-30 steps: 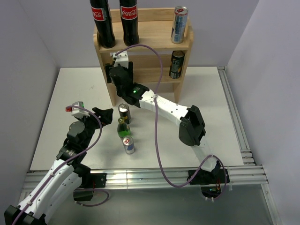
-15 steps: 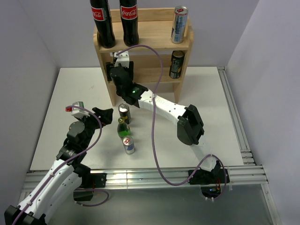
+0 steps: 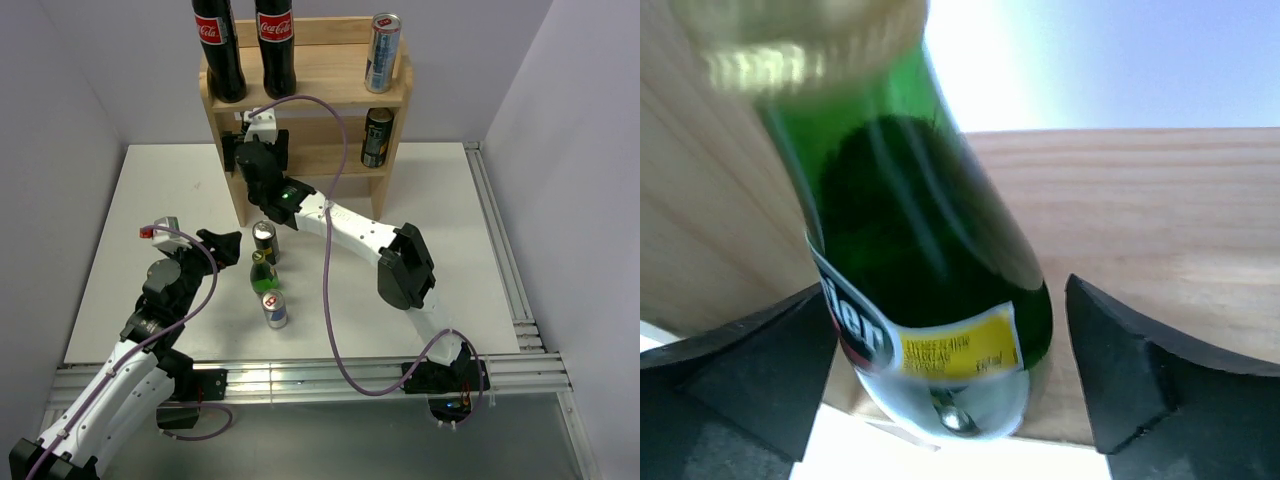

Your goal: Place and organize the beverage onto the shelf

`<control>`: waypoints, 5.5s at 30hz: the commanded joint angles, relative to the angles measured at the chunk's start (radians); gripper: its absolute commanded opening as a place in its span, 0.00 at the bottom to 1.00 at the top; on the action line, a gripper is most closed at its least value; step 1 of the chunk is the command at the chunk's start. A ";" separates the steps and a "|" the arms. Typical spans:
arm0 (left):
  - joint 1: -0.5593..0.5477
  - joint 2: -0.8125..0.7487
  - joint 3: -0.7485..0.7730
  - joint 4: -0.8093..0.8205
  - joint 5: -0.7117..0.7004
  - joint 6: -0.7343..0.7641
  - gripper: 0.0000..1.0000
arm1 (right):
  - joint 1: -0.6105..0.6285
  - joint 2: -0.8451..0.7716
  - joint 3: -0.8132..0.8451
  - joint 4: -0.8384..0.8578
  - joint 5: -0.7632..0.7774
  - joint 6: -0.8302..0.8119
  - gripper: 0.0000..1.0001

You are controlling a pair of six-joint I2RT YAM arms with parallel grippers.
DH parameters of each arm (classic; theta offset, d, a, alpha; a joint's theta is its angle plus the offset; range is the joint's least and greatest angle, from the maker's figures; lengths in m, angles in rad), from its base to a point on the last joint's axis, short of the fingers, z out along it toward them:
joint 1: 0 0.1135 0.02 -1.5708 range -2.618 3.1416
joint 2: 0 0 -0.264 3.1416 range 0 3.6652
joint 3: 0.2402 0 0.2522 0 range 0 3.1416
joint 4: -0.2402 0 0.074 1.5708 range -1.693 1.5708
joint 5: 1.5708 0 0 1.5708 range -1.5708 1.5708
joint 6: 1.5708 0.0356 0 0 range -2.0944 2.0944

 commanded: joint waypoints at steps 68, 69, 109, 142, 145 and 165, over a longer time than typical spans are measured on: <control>-0.009 -0.020 -0.004 -0.003 -0.054 0.033 0.99 | 0.631 -0.564 -1.247 0.270 -0.073 0.429 1.00; -0.009 -0.018 -0.004 -0.003 -0.051 0.033 0.99 | 0.618 -0.549 -1.244 0.278 -0.070 0.425 1.00; -0.010 -0.014 0.000 0.000 -0.039 0.031 0.99 | 0.467 -0.935 -0.793 -0.150 0.352 0.073 0.00; -0.014 -0.048 0.004 -0.018 -0.043 0.031 0.99 | -0.218 -0.380 0.332 -0.469 -0.061 -0.115 0.00; -0.015 -0.048 0.004 -0.020 -0.043 0.031 0.99 | -0.226 -0.374 0.330 -0.477 -0.064 -0.102 0.00; -0.018 -0.063 0.004 -0.032 -0.051 0.031 0.99 | -0.249 -0.357 0.255 -0.538 -0.065 -0.016 0.04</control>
